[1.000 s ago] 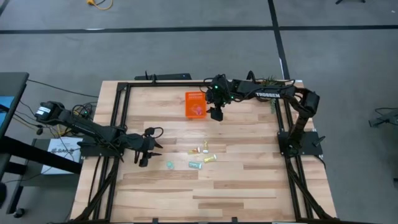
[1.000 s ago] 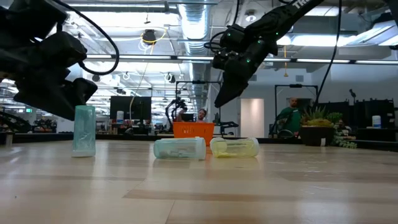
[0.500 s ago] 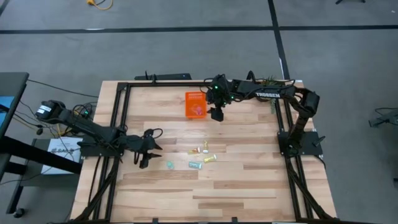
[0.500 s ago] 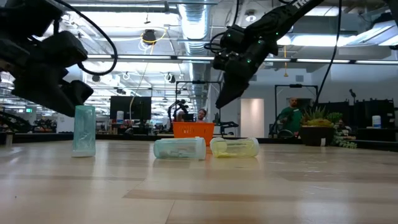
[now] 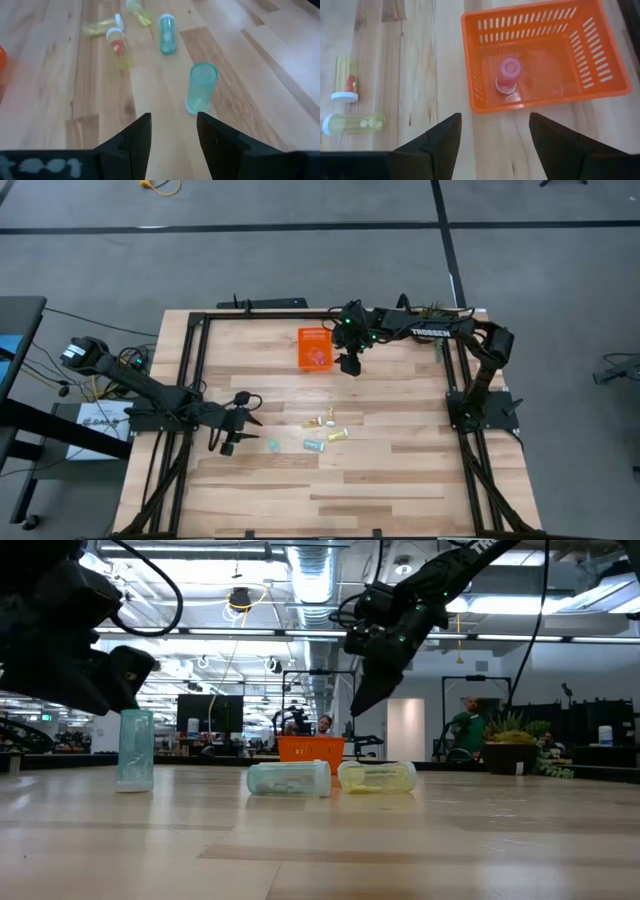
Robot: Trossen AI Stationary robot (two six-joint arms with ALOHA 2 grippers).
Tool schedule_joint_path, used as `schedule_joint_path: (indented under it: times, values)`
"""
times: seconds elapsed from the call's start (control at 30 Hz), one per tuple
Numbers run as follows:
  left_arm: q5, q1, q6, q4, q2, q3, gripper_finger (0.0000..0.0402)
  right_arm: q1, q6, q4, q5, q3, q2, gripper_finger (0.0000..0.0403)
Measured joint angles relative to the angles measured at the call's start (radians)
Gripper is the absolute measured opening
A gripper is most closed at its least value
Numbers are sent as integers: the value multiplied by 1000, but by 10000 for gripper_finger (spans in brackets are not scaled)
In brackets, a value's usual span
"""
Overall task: Pick and place pill bottles into a basket
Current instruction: Put the blue pill bottle into the orange bin
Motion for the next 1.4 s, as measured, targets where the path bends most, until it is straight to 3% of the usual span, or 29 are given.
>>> schedule_joint_path:
  times: [0.17,0.4,0.57,0.73,1.0,1.4]
  values:
    - [0,0,-5,20,0,0,149,9,6,-48,-20,0,0,228]
    - [4,0,-20,20,0,0,149,71,-156,-149,-263,0,0,228]
    - [4,0,-43,21,6,0,149,124,-207,-164,-285,0,0,226]
    - [3,0,-69,38,94,0,149,153,-209,-183,-285,0,0,226]
    - [7,0,-75,204,279,0,149,160,-203,-198,-287,0,0,226]
    - [43,0,-73,364,425,9,149,160,-202,-198,-286,0,0,226]
